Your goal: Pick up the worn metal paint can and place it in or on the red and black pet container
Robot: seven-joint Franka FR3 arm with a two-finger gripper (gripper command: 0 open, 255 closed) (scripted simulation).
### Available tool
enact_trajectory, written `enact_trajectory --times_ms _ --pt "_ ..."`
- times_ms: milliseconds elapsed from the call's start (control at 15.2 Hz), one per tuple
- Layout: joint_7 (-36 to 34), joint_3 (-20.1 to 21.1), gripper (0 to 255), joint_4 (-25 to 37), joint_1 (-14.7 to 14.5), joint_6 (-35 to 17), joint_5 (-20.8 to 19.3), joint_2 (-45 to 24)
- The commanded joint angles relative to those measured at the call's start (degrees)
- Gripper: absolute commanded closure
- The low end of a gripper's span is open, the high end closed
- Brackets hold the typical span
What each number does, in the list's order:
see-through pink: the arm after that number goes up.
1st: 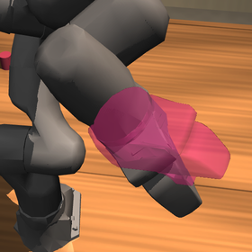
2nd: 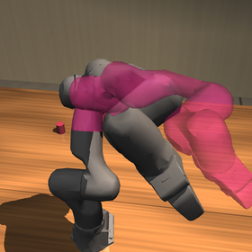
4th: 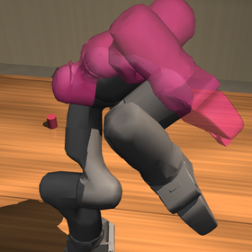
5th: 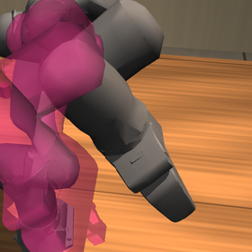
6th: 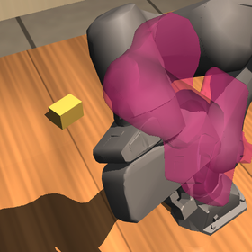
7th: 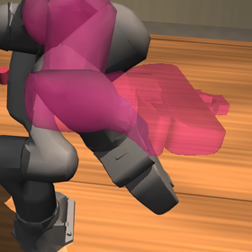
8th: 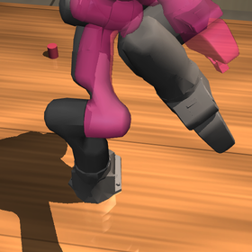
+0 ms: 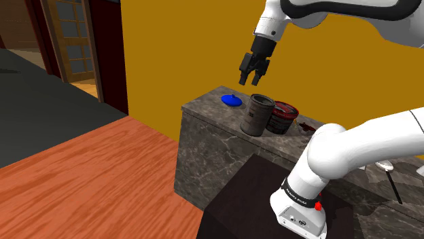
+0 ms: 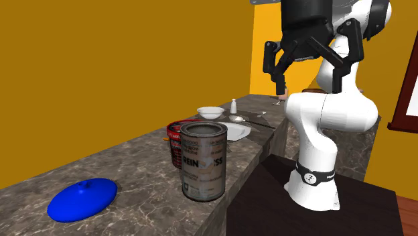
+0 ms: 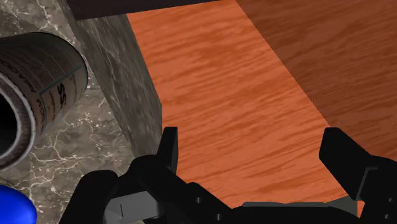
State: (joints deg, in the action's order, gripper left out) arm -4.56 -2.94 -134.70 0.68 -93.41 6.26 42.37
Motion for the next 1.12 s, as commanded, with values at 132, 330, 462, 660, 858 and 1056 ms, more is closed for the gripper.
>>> enact_trajectory --times_ms 132,330,462,660,858,1056 --pt "1.46 -1.55 0 -2.42 1.27 -2.47 -1.60 0.59" --pt "3.64 -3.99 0 -5.68 3.27 -6.33 -4.01 1.02" --pt "5.09 -5.72 0 -7.59 4.64 -9.03 -5.61 0.99" --pt "7.27 -8.45 0 -10.03 6.73 -13.25 -7.95 0.43" --pt "9.46 -11.37 0 -11.95 8.78 -17.71 -10.18 -0.78" --pt "11.70 -14.46 0 -13.32 10.71 -22.37 -12.20 -2.67"
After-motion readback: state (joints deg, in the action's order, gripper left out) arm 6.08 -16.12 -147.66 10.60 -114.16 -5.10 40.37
